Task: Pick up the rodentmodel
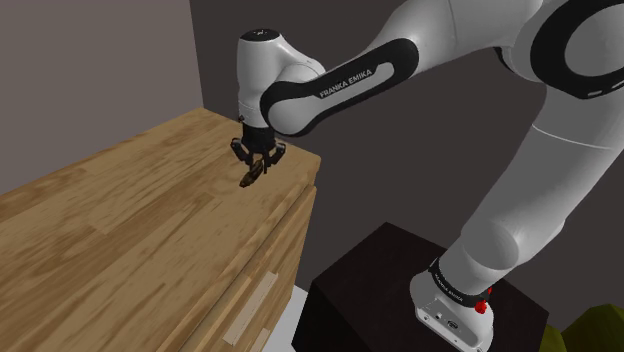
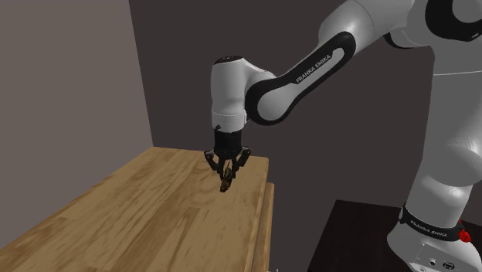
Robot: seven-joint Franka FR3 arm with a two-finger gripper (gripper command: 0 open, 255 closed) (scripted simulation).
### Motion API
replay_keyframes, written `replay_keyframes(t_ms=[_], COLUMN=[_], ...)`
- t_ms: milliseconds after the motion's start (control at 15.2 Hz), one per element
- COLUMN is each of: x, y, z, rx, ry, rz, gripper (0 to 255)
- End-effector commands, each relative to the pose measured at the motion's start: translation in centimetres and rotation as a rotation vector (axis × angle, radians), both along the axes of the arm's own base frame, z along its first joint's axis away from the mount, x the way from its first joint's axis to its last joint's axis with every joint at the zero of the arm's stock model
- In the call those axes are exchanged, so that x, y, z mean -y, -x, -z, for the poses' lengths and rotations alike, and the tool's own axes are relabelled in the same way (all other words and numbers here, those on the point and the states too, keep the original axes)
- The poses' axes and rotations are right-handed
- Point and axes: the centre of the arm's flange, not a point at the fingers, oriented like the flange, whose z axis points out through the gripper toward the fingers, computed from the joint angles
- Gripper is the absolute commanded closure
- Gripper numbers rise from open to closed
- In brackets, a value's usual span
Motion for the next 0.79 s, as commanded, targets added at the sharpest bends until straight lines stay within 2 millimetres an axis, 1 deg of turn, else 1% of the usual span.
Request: replay_keyframes(t_ms=[0,594,726], x=[0.0,0.0,0.0], y=[0.0,0.0,0.0], z=[-1.0,-5.8,-5.8], rx=[-0.001,-0.001,-0.001], ry=[0.0,0.0,0.0], rz=[0.0,0.0,0.0], gripper=[255,255,255])
